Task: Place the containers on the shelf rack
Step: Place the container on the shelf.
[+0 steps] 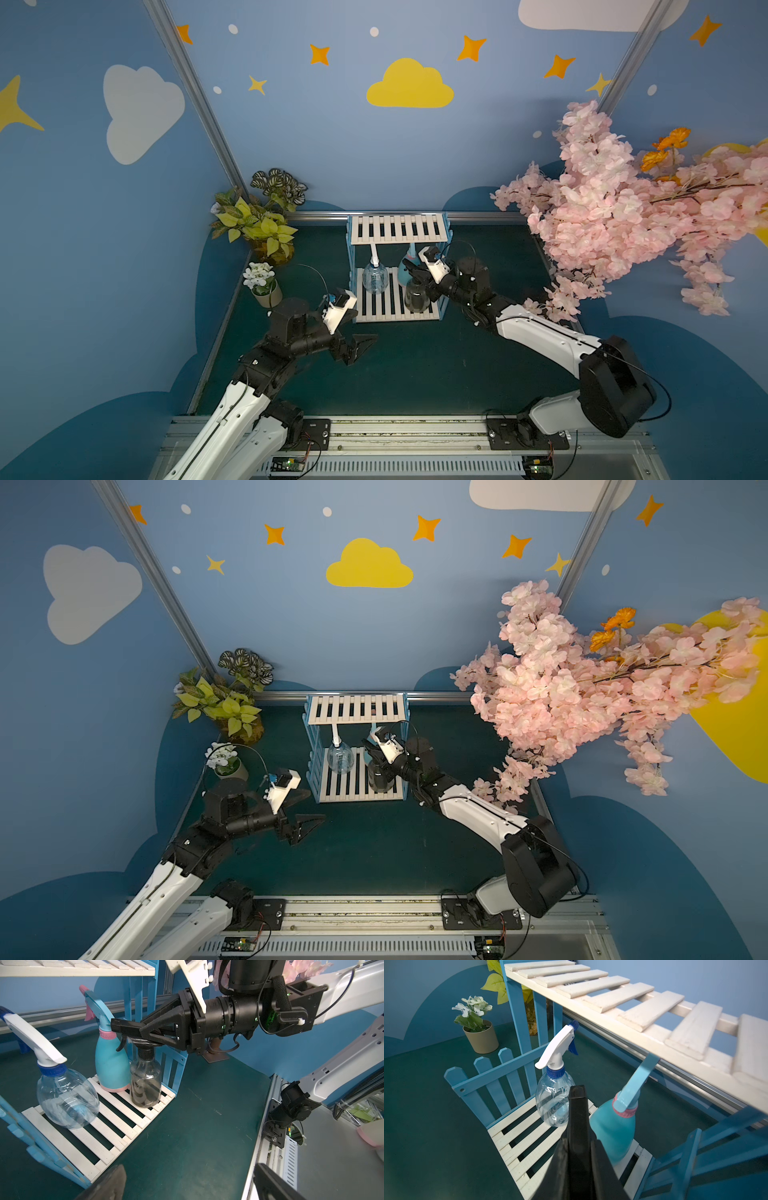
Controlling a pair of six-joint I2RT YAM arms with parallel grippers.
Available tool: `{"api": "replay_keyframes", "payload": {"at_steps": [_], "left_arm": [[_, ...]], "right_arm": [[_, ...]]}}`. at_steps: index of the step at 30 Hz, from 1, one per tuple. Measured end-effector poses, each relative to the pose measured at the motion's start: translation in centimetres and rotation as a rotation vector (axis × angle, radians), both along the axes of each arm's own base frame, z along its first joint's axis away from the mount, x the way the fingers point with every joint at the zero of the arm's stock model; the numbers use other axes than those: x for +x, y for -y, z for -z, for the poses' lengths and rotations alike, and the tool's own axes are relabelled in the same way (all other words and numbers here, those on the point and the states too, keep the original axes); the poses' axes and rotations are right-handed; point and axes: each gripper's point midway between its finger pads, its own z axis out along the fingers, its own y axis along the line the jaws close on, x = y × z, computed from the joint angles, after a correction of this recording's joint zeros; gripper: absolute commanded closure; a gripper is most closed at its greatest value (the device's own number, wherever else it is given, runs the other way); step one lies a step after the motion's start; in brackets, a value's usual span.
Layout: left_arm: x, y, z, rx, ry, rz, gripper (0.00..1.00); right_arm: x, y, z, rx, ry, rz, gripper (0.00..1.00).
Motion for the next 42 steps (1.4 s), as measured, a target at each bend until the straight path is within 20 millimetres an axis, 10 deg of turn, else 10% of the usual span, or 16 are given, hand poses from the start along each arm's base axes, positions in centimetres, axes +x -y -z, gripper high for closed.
{"api": "replay_keyframes", "payload": {"at_steps": [42], "left_arm": [[-0.01,0.06,0.07,0.0,-0.005,0.004,0.0]], "right_arm": [[-0.04,0.67,0.7,-0.01,-0.025,0.015,0.42]]}}
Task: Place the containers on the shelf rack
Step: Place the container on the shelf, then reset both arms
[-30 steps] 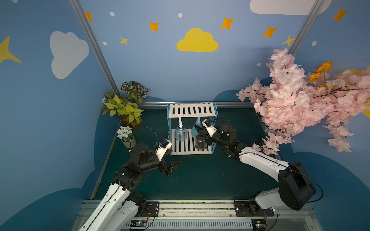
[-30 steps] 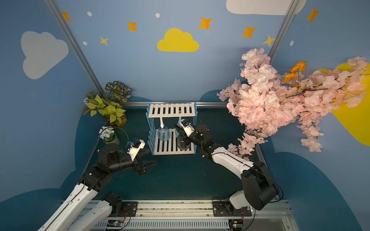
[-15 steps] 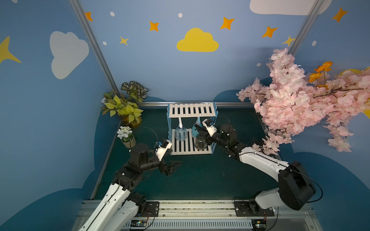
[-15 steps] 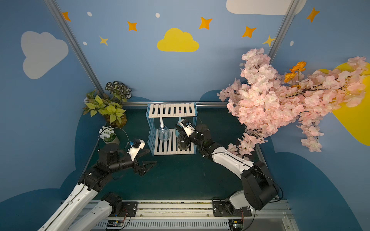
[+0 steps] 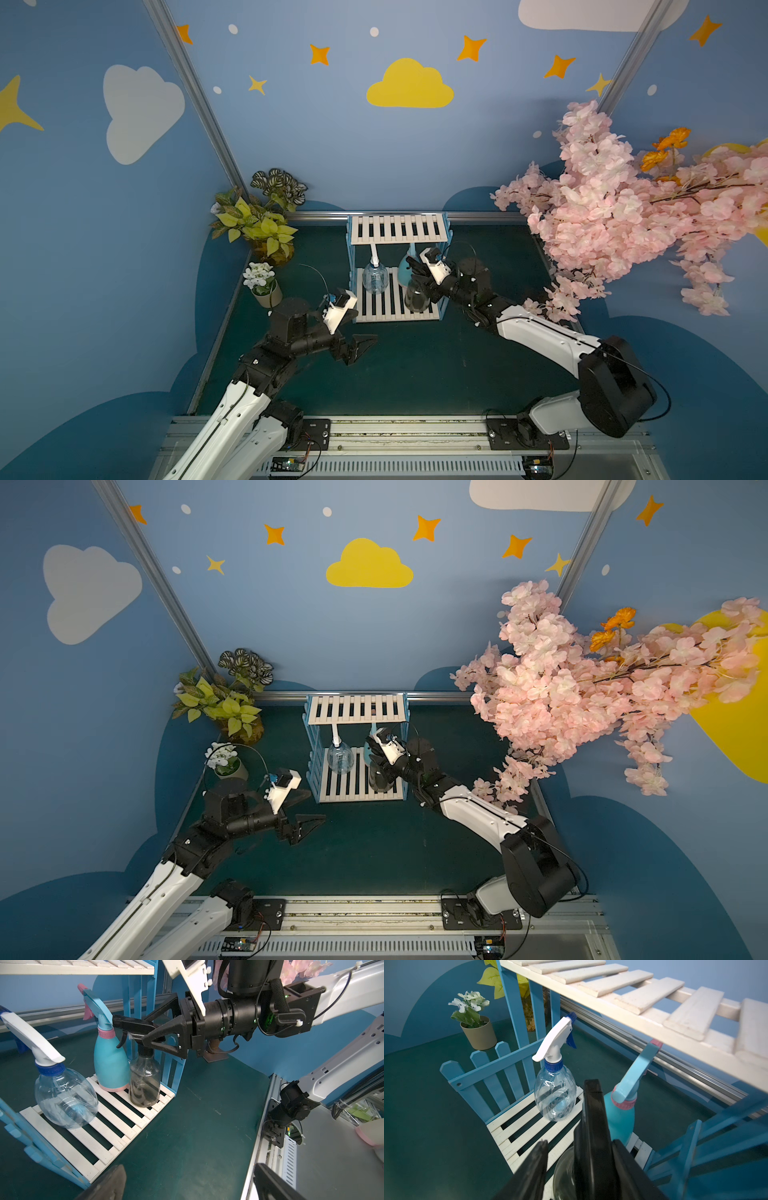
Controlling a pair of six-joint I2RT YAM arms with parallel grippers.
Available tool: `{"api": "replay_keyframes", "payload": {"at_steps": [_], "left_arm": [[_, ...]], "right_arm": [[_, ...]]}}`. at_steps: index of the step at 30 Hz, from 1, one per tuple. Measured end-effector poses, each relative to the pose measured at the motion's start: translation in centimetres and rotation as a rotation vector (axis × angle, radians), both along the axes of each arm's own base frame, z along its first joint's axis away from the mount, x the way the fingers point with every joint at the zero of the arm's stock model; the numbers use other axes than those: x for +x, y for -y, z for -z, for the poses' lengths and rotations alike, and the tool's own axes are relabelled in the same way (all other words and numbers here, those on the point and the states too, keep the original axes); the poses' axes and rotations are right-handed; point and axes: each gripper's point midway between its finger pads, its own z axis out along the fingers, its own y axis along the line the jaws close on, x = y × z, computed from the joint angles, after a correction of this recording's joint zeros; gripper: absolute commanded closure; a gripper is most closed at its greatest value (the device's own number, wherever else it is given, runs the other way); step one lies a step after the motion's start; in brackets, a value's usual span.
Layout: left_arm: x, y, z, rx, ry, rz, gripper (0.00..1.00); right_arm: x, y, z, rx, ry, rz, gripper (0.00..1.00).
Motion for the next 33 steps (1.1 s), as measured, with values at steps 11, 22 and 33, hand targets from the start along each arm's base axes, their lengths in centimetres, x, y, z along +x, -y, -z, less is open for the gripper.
{"api": "replay_keyframes", "payload": {"at_steps": [11,22,33], "left_arm": [[0.0,0.0,0.0,-0.001,0.0,0.002,0.0],[0.0,-0.1,-0.1,-0.001,0.001,-0.006,0.0],[2.2,-2.1,-1.3,0.013,0.087,-0.19,0.0]], "right_arm": [[-1.3,1.0,-2.6,0.015,0.03,0.003,0.21],[-5.5,4.0,-5.6,0.029,0.04,0.001,0.1],[-10.1,9.9,-6.7,0.139,0.005,0.157,0.04]]}}
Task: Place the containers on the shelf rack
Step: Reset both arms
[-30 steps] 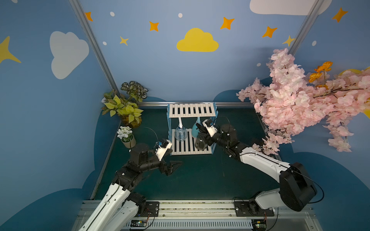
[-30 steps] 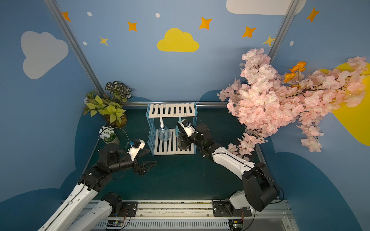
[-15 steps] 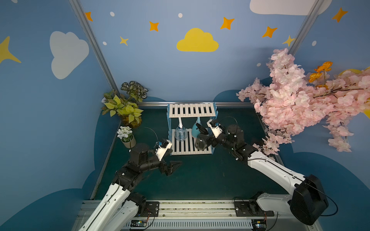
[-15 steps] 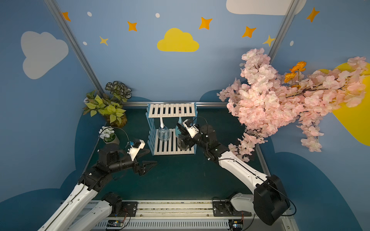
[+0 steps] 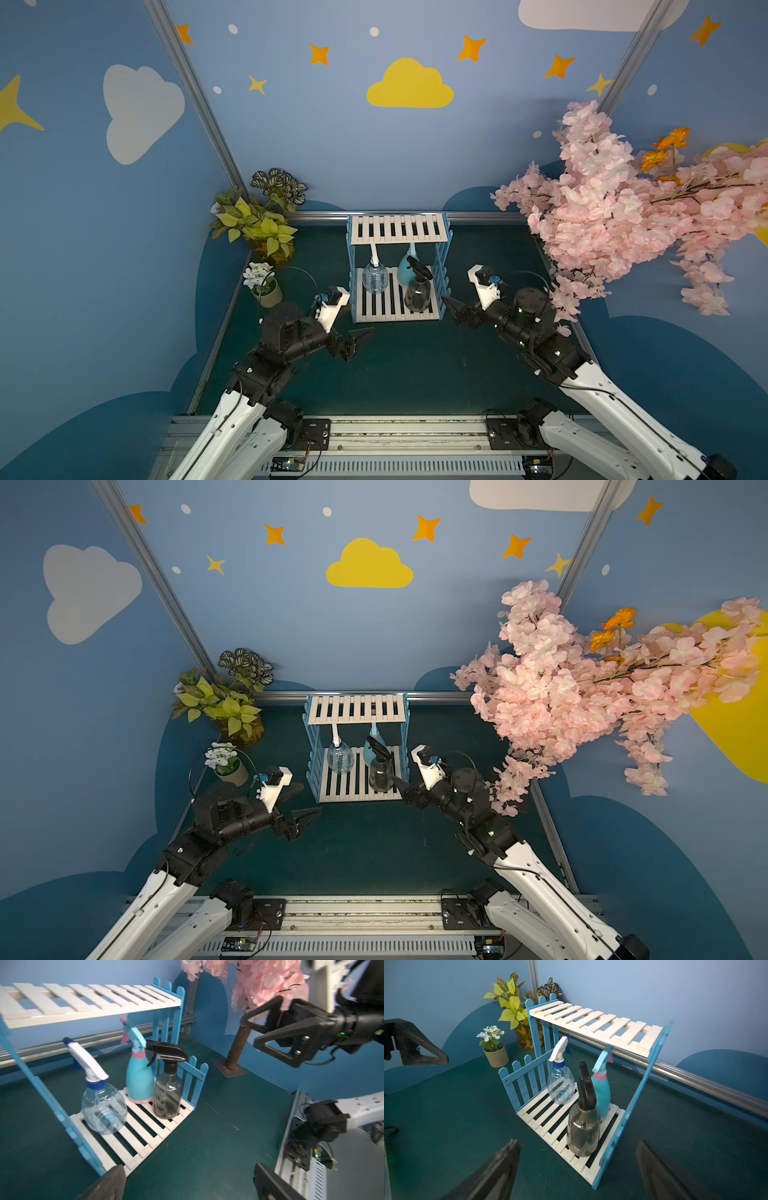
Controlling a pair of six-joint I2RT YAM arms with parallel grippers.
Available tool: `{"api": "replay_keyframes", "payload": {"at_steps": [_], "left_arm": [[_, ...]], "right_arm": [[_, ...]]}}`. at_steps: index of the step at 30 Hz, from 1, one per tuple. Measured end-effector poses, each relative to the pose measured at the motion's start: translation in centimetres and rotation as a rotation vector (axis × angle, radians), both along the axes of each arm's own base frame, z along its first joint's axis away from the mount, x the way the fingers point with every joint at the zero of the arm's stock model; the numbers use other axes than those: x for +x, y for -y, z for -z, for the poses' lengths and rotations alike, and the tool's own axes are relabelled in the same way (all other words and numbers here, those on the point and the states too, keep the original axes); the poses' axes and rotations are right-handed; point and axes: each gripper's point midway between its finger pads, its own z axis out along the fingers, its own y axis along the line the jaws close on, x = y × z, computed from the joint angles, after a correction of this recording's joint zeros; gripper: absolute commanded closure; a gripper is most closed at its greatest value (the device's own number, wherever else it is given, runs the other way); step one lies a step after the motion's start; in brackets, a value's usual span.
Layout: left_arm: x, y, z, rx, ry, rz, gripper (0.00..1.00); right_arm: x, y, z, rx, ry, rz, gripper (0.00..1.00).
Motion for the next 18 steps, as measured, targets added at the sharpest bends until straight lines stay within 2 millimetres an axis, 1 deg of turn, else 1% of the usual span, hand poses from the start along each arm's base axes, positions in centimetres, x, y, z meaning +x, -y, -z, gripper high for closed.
{"api": "replay_keyframes", "payload": {"at_steps": [2,4,6,8,12,15,18], "left_arm": [[1.2,-1.1,0.4,0.025,-0.004,-0.089,0.0],[2.5,-2.3,0.8,0.049,-0.008,-0.188,0.0],[3.7,-3.5,1.2,0.062,-0.001,-0.283,0.0],[4.8,-4.7,2.1,0.079,0.003,-0.371,0.0],[6.6,-7.3,5.0,0.124,-0.015,-0.54,0.0],[7.4,-9.2,7.2,0.152,-0.022,-0.64,0.0],[7.9,-11.3,9.0,0.173,-0.027,-0.736,0.0]], "right_arm": [[0.2,0.8,0.6,-0.003,-0.028,0.049,0.04],[0.9,1.6,1.5,-0.016,-0.065,0.104,0.04],[1.8,2.4,2.9,-0.039,-0.11,0.154,0.04],[2.9,3.1,4.5,-0.061,-0.159,0.198,0.04],[5.1,5.4,7.3,-0.083,-0.235,0.298,0.04],[6.2,8.0,9.3,-0.084,-0.277,0.382,0.04],[7.3,10.6,10.6,-0.069,-0.306,0.462,0.04]]}}
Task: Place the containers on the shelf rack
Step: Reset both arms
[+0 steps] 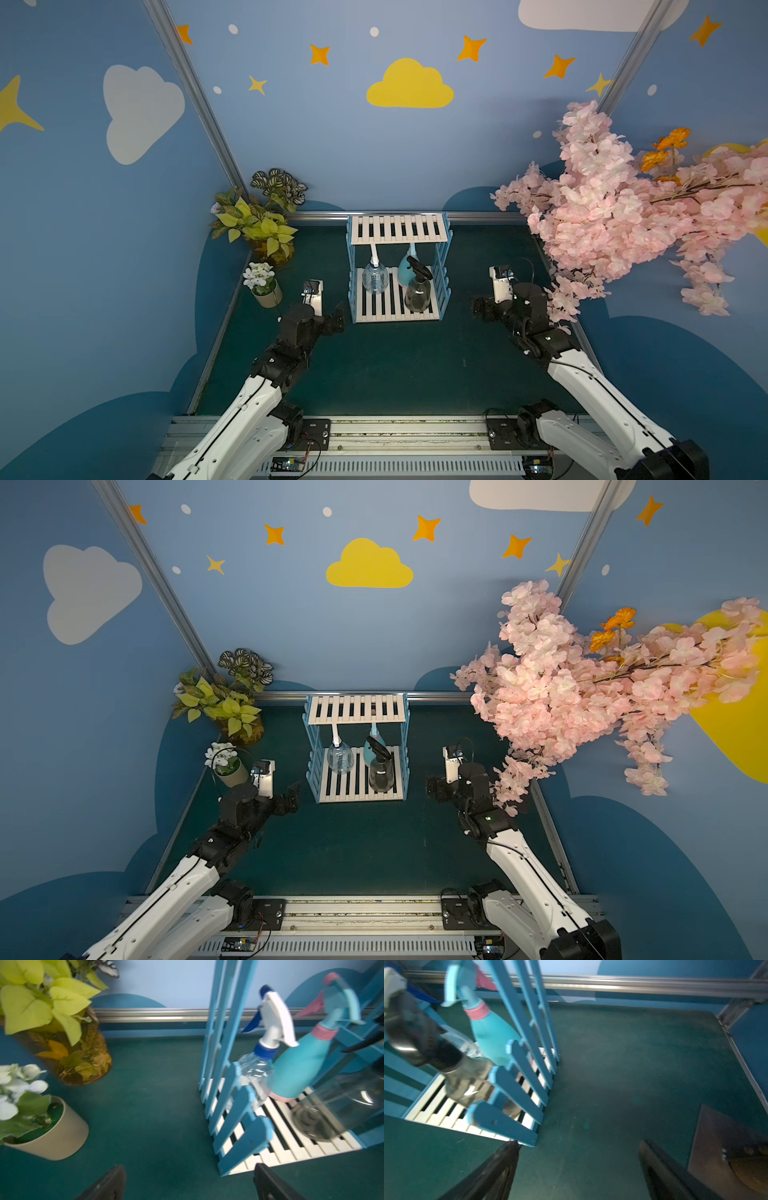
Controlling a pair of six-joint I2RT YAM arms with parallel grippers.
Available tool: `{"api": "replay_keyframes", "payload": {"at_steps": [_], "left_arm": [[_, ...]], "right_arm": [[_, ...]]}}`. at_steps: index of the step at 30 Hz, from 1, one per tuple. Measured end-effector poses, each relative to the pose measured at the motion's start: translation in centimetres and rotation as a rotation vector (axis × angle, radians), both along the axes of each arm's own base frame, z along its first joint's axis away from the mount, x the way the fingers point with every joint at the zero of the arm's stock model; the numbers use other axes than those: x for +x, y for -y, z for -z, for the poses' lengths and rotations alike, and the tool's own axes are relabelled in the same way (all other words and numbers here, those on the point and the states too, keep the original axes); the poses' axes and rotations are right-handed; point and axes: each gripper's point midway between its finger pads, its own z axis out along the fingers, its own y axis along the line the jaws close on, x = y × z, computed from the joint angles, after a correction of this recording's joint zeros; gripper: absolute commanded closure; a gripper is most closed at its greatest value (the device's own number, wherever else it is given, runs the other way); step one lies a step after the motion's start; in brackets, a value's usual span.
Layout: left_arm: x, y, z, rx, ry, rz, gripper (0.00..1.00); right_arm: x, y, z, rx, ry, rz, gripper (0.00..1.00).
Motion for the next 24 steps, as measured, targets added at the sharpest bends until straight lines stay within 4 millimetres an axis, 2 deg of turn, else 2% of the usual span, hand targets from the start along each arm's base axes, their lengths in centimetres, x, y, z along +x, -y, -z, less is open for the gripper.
{"api": "replay_keyframes", "payload": {"at_steps": [6,10,13,17,21,24], "left_arm": [[1.1,-4.5,1.5,0.04,0.019,-0.171,0.0],[2.5,-6.6,4.0,0.064,-0.018,-0.235,0.0],[3.9,-6.1,6.1,0.091,-0.051,-0.193,0.0],[6.2,-4.5,8.6,0.128,-0.045,-0.088,0.0],[7.7,-2.6,10.3,0.157,-0.012,0.026,0.0],[7.7,-1.9,11.5,0.166,-0.033,0.07,0.0]], "right_arm": [[1.6,4.8,1.7,0.019,0.003,0.148,0.04],[2.2,7.5,2.9,0.027,0.021,0.225,0.04],[2.6,8.7,3.7,0.026,0.026,0.26,0.04],[3.2,9.2,4.7,0.021,0.038,0.278,0.04],[3.8,9.3,6.0,0.001,0.021,0.27,0.04],[4.2,9.2,6.8,-0.016,0.008,0.259,0.04]]}}
